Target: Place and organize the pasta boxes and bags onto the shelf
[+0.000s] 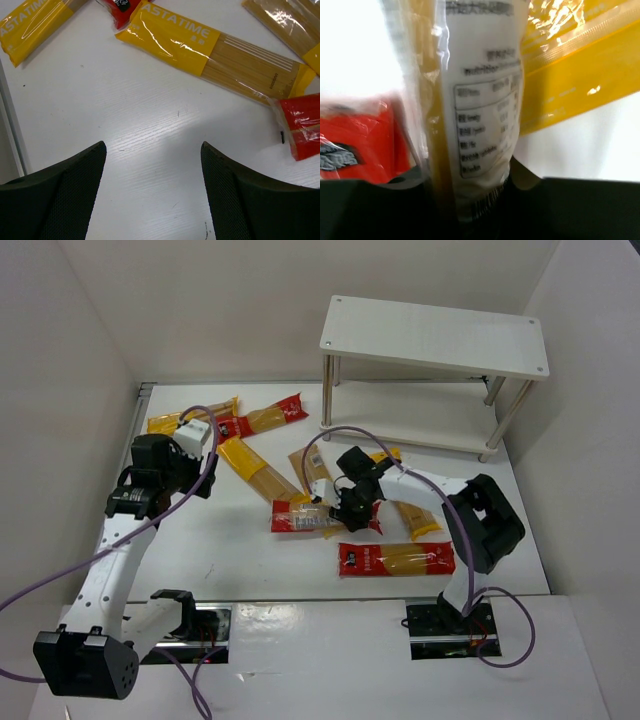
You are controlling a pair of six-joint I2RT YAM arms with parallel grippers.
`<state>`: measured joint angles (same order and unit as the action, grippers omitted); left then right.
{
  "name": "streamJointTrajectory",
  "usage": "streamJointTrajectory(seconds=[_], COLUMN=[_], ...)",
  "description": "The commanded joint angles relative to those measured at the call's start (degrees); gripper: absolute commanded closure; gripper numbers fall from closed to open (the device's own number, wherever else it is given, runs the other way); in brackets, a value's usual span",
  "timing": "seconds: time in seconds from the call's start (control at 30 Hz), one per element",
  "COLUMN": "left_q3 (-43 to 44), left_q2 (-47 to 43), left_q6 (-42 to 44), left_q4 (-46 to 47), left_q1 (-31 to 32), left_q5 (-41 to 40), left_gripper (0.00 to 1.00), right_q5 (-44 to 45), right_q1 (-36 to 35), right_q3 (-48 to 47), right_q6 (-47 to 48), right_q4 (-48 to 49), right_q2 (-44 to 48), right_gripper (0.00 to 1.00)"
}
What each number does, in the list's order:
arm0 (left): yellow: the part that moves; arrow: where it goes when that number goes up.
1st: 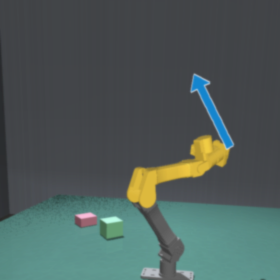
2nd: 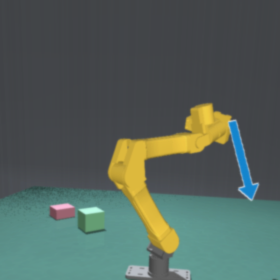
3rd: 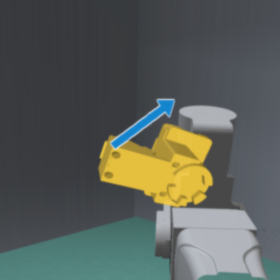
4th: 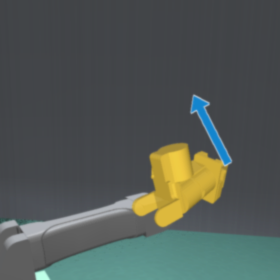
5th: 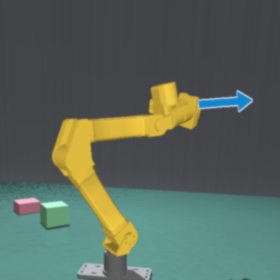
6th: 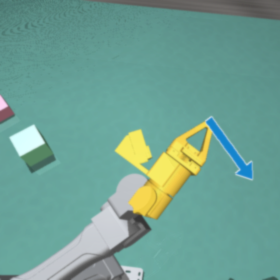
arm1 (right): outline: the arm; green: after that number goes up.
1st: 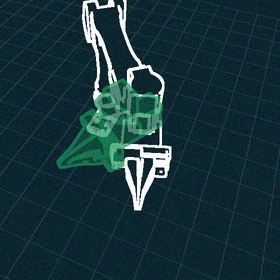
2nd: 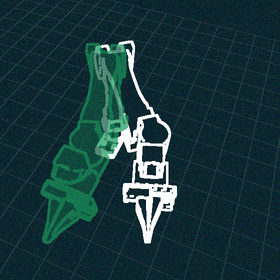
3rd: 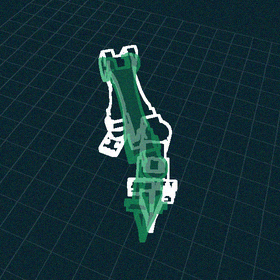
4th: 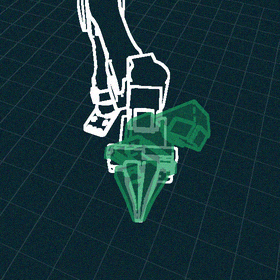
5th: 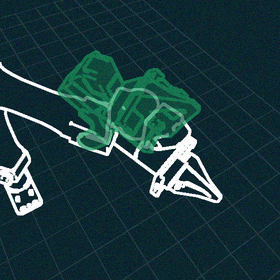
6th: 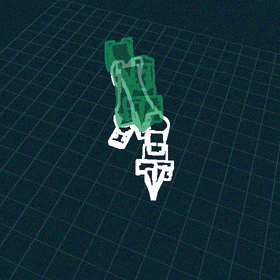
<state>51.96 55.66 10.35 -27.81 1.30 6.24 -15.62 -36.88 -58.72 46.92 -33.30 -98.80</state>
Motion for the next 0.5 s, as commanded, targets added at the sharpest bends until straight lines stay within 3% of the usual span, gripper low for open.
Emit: streamJointTrajectory(seconds=[0.0,0.2,0.47], left_q3=[-0.29,-0.29,-0.81], left_q2=[0.33,0.33,-1.95], left_q6=[0.11,0.11,0.11], left_q4=[1.89,1.89,1.89], left_q1=[-0.25,-0.25,-0.25], left_q5=[0.53,0.53,0.0], left_gripper=[0.18,0.29,0.29], right_q5=[0.41,-4.76,-2.06], right_q1=[-0.47,2.95,4.71], right_q3=[-3.32,-9.12,-13.09], right_q6=[-2.87,-6.13,-15.71], right_q4=[0.87,-6.77,-8.2], right_q2=[-1.74,14.4,30.15], right_gripper=[1.0,1.0,1.0])
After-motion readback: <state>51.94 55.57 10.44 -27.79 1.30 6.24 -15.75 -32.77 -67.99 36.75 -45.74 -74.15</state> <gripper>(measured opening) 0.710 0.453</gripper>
